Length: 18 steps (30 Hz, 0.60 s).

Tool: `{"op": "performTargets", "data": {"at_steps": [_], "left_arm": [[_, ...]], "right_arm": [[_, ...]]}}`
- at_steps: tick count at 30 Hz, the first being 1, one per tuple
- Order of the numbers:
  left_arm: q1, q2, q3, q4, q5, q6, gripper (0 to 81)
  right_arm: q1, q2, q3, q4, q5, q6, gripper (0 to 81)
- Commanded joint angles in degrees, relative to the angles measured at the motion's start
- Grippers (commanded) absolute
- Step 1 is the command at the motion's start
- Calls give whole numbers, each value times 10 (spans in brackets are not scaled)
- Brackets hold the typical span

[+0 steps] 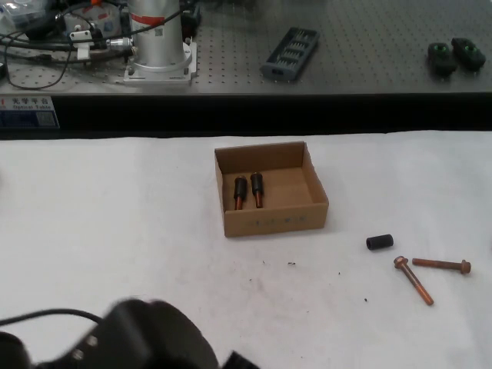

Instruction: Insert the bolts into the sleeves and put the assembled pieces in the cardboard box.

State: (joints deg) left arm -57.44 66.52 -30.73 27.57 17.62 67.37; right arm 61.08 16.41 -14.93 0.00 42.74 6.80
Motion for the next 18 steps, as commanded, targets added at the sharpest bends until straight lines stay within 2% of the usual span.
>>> {"op": "performTargets", "data": {"at_steps": [1,6,10,18], "left_arm": [[-24,34,-6,4,-24,18,242],[-33,51,-6,11,-19,20,242],[-43,51,-6,9,12,20,242],[-70,51,-6,9,15,16,242]], "right_arm": [[-4,-5,-19,20,4,-4,66],[-4,-5,-54,62,4,-39,66],[-4,-5,-73,86,20,-46,66],[-4,-5,-87,105,22,-47,66]]}}
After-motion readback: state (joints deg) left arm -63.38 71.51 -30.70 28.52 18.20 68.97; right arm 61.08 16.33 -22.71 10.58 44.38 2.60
